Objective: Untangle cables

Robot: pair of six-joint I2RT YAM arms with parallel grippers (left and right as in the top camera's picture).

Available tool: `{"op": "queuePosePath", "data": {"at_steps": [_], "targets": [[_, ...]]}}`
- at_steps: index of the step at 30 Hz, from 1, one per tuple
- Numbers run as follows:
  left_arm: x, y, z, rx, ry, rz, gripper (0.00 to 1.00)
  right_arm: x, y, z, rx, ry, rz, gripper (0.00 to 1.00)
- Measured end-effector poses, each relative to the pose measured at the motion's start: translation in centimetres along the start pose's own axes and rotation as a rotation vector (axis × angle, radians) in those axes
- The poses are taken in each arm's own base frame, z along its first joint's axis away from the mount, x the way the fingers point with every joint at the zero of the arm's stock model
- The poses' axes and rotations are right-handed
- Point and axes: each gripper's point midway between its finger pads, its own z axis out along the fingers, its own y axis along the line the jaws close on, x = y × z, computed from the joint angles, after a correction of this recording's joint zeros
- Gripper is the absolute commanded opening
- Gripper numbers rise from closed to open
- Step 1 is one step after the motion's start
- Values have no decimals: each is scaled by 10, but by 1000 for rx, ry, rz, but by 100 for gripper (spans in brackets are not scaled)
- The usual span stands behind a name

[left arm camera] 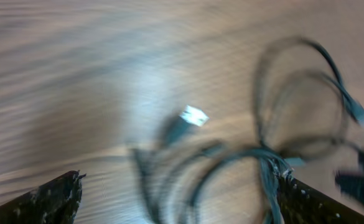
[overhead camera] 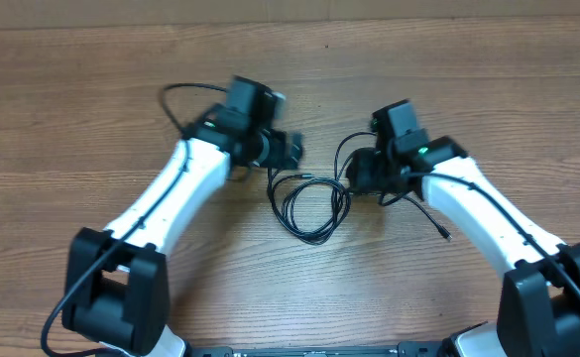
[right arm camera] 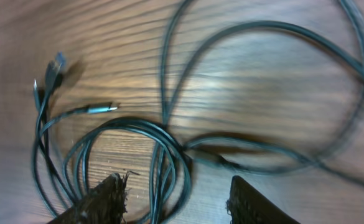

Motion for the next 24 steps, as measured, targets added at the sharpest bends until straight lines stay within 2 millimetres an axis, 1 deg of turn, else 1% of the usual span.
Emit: {"op": "queuePosePath", "data": {"at_steps": [2, 3, 5, 6, 9, 15, 20, 24], "targets": [[-3, 23, -5, -32, -2, -78, 100, 5, -1, 11, 14, -1, -84, 52], [-4, 31, -6, -42, -2, -105, 100, 7, -3, 15, 23, 5, -111, 52], [-4, 39, -8, -53, 1, -133, 99, 9, -9, 24, 47, 15, -181, 54], [-3, 43, -9, -59, 3, -152, 100, 10, -10, 27, 53, 20, -211, 56], [-2, 44, -9, -61, 8, -166, 100, 12, -14, 35, 65, 38, -291, 59], [-2, 44, -9, -63, 6, -168, 100, 20, -18, 50, 60, 84, -387, 59], [-2, 44, -9, -63, 6, -168, 100, 15, -14, 53, 46, 66, -418, 59], [-2, 44, -9, -63, 6, -168, 100, 16, -10, 53, 20, 68, -433, 54]]}}
